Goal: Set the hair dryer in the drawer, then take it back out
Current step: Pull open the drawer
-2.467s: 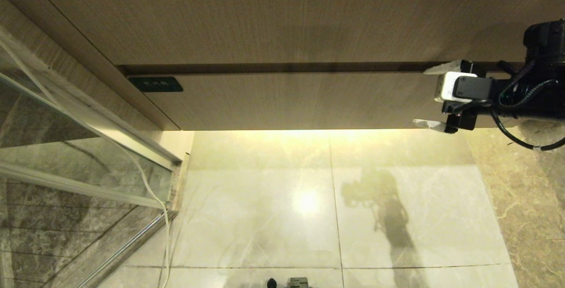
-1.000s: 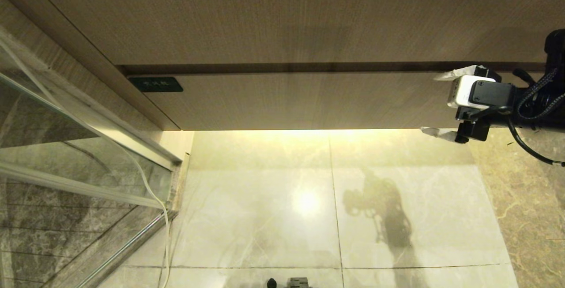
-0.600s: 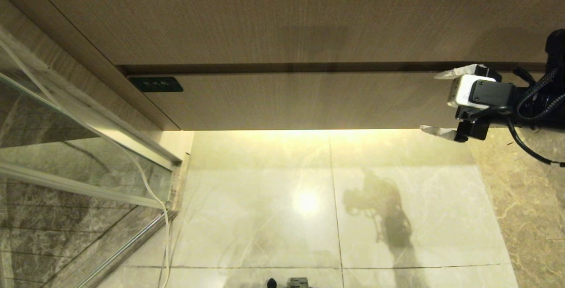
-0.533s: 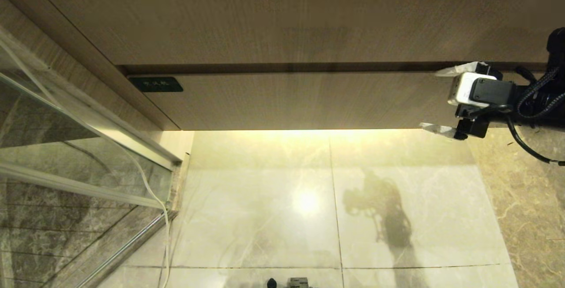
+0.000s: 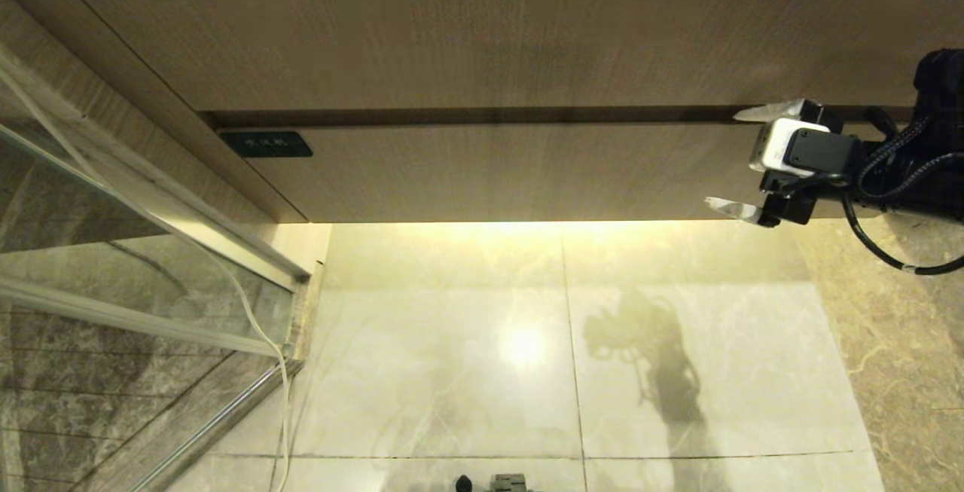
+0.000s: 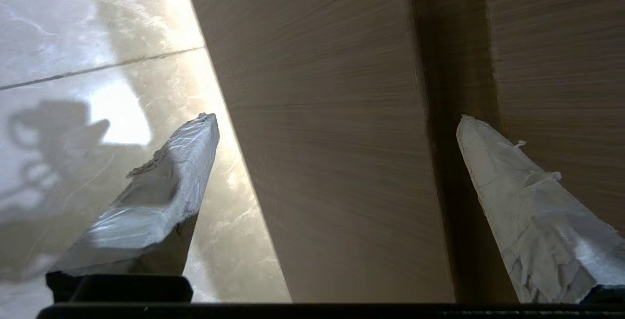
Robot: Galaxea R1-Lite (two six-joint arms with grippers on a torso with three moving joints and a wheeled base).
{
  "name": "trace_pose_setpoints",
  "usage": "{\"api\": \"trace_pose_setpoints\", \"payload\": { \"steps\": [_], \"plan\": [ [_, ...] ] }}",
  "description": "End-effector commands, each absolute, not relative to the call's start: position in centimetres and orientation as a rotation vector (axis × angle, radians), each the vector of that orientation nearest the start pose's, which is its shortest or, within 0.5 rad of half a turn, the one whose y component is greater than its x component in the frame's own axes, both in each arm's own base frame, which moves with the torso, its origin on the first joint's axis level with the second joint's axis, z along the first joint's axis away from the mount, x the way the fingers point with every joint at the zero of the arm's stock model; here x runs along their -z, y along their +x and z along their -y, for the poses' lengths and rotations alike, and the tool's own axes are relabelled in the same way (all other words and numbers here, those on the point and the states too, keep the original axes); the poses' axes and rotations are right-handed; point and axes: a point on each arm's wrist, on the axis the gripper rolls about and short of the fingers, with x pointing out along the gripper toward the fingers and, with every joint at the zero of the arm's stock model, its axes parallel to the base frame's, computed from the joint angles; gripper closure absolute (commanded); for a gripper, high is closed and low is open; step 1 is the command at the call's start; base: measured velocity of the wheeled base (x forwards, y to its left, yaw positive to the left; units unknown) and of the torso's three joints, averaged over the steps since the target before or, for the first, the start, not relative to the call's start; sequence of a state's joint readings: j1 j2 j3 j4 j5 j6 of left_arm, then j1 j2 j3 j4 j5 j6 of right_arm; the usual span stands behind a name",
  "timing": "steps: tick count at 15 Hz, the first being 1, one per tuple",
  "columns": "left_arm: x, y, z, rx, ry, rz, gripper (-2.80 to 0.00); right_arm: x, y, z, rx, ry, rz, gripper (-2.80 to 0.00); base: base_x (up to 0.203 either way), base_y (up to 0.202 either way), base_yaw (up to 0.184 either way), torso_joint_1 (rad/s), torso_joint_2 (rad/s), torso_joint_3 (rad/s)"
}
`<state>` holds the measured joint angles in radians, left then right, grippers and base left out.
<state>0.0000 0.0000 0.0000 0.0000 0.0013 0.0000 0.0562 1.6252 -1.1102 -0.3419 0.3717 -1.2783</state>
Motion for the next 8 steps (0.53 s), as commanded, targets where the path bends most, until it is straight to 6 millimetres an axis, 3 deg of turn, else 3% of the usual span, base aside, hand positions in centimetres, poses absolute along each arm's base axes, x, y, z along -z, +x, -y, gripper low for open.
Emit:
{"api": "trace_pose_setpoints", "payload": {
  "steps": [1,8],
  "plan": [
    [-7.55,-2.28,0.0,-0.002,0.0,0.0,0.0,-25.77,31.12,-2.59,-0.478,-1.234,0.128,-2.8,0.0,0.0,0.0,0.0,0.0,0.0],
    [-7.55,-2.28,0.0,-0.002,0.0,0.0,0.0,-25.32,31.54,-2.62,-0.483,-1.222,0.125,-2.8,0.0,0.0,0.0,0.0,0.0,0.0]
  ]
}}
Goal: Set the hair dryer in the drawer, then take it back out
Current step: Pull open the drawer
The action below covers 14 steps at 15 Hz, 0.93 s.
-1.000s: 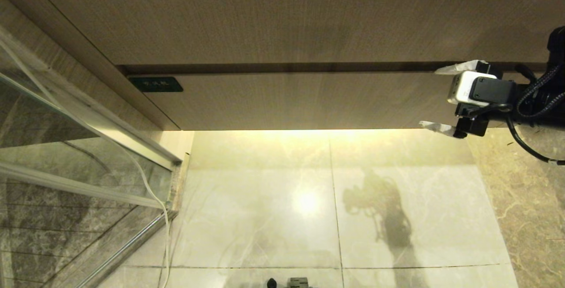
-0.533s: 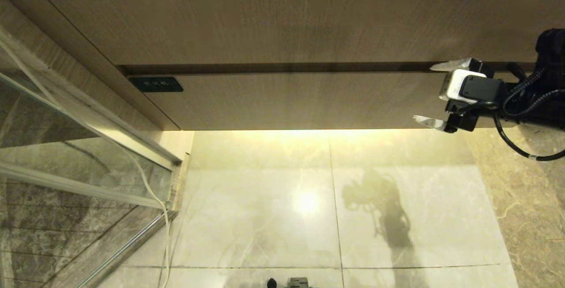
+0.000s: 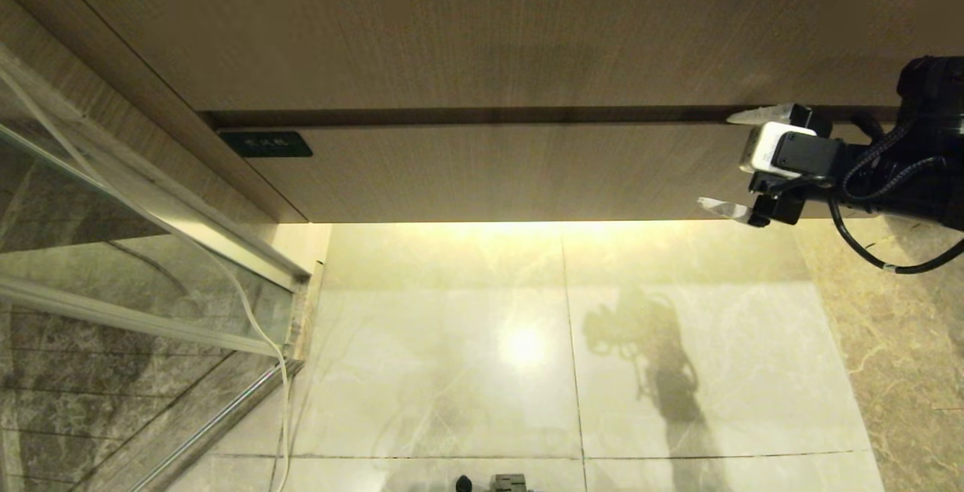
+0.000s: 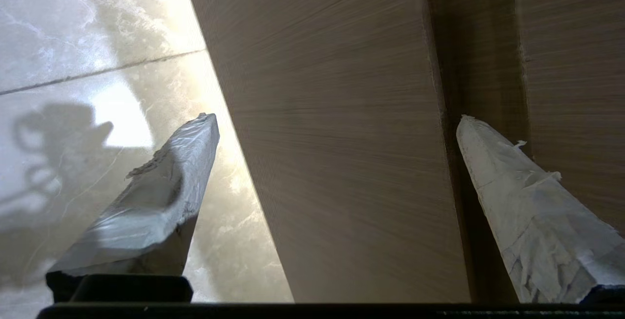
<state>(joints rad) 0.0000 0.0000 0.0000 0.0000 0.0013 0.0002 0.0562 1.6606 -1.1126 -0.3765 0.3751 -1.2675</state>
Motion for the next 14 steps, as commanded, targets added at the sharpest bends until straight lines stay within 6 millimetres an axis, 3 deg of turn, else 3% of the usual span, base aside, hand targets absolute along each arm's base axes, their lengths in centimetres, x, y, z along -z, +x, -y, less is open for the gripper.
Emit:
{"api": "trace_pose_setpoints", "payload": {
  "steps": [1,8,14],
  "plan": [
    [-7.5,-2.3,0.0,-0.002,0.0,0.0,0.0,-25.7,31.8,-2.7,-0.458,-1.215,0.159,-2.8,0.0,0.0,0.0,0.0,0.0,0.0],
    [-7.5,-2.3,0.0,-0.002,0.0,0.0,0.0,-24.9,32.5,-2.8,-0.455,-1.2,0.164,-2.8,0.0,0.0,0.0,0.0,0.0,0.0],
    [-7.5,-2.3,0.0,-0.002,0.0,0.0,0.0,-24.5,34.5,-3.0,-0.439,-1.2,0.187,-2.8,0.0,0.0,0.0,0.0,0.0,0.0]
  ]
}}
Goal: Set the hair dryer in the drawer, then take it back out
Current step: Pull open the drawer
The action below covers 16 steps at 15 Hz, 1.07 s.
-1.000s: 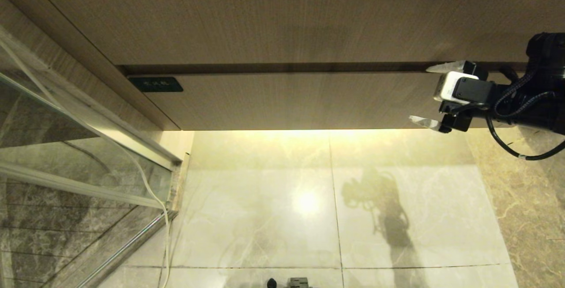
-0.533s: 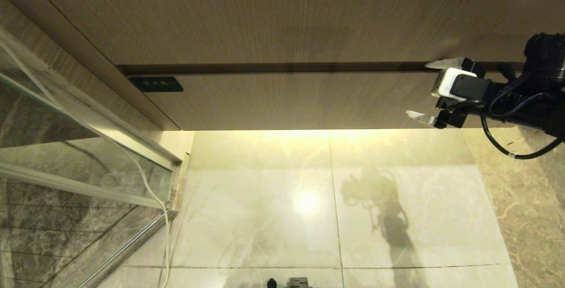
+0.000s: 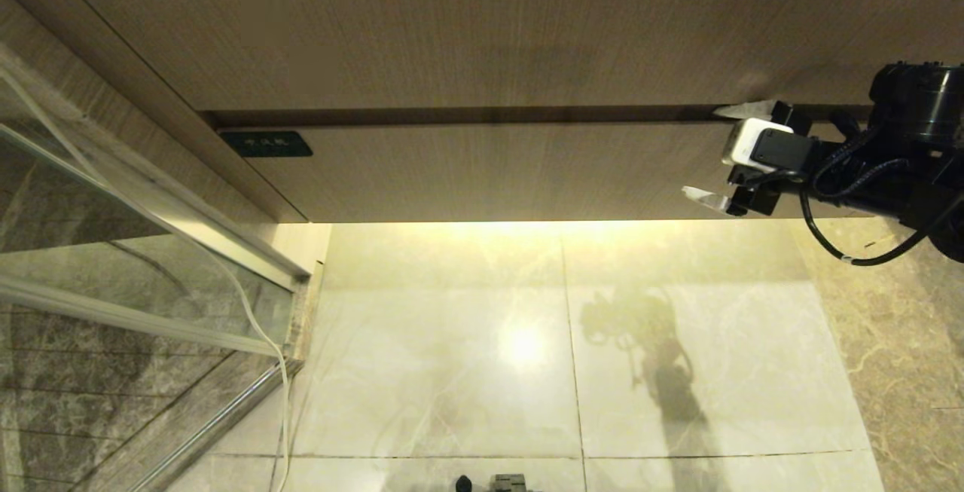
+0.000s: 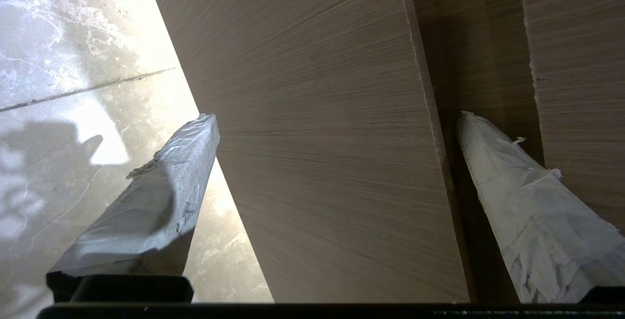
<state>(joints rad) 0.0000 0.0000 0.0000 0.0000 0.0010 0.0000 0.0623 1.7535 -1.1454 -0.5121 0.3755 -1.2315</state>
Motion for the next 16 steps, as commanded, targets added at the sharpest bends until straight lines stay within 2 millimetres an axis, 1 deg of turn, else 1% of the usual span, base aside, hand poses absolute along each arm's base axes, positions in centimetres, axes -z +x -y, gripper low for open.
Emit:
{"api": "trace_pose_setpoints", "payload": {
  "steps": [1,4,7,11,16],
  "plan": [
    [-7.5,-2.3,0.0,-0.002,0.0,0.0,0.0,-24.3,34.9,-3.0,-0.44,-1.201,0.186,-2.8,0.0,0.0,0.0,0.0,0.0,0.0],
    [-7.5,-2.3,0.0,-0.002,0.0,0.0,0.0,-23.8,35.3,-3.0,-0.45,-1.196,0.169,-2.8,0.0,0.0,0.0,0.0,0.0,0.0],
    [-7.5,-2.3,0.0,-0.002,0.0,0.0,0.0,-23.0,35.1,-3.0,-0.494,-1.169,0.111,-2.8,0.0,0.0,0.0,0.0,0.0,0.0],
    [-7.6,-2.3,0.0,-0.002,0.0,0.002,0.0,-22.5,34.2,-2.9,-0.543,-1.147,0.027,-2.8,0.0,0.0,0.0,0.0,0.0,0.0],
    [-7.5,-2.3,0.0,-0.002,0.0,0.0,0.0,-22.7,33.4,-2.8,-0.557,-1.125,-0.013,-2.8,0.0,0.0,0.0,0.0,0.0,0.0]
  ]
}}
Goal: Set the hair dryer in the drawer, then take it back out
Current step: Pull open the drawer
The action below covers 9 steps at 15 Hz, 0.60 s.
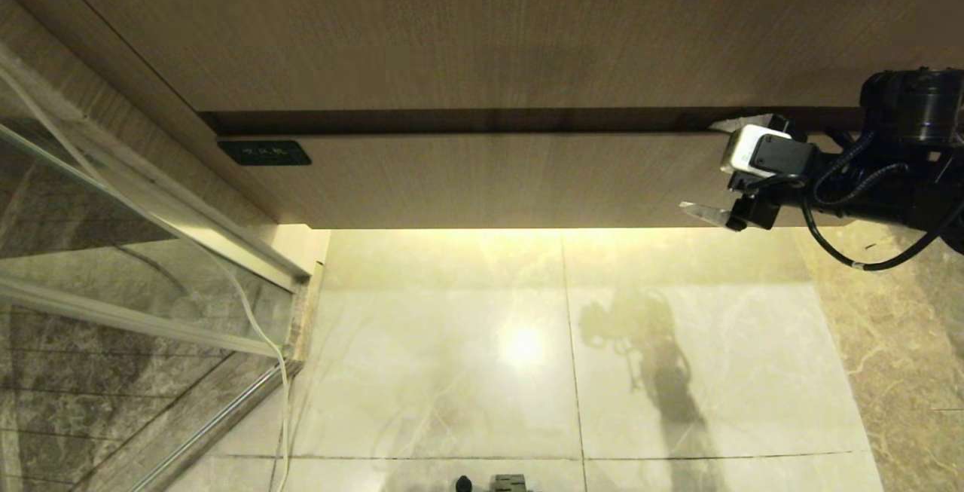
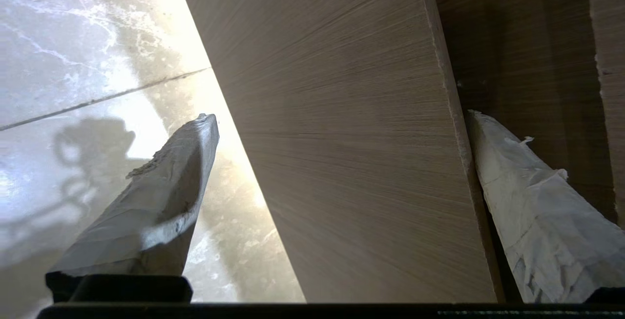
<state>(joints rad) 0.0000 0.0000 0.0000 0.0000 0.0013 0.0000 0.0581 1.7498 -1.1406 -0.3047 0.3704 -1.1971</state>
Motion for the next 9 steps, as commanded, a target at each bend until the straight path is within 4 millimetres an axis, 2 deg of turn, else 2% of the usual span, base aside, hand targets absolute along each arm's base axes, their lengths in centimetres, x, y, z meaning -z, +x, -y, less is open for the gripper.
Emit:
{"api": "trace_pose_setpoints", "payload": {
  "steps": [1,6,9],
  "plan": [
    [-7.5,-2.3,0.0,-0.002,0.0,0.0,0.0,-22.7,33.2,-2.8,-0.565,-1.123,-0.025,-2.8,0.0,0.0,0.0,0.0,0.0,0.0],
    [-7.5,-2.3,0.0,-0.002,0.0,0.0,0.0,-22.1,30.5,-2.4,-0.592,-1.109,-0.138,-2.8,0.0,0.0,0.0,0.0,0.0,0.0],
    [-7.6,-2.3,0.0,-0.002,0.0,0.001,0.0,-22.4,28.3,-2.3,-0.594,-1.107,-0.175,-2.8,0.0,0.0,0.0,0.0,0.0,0.0]
  ]
}}
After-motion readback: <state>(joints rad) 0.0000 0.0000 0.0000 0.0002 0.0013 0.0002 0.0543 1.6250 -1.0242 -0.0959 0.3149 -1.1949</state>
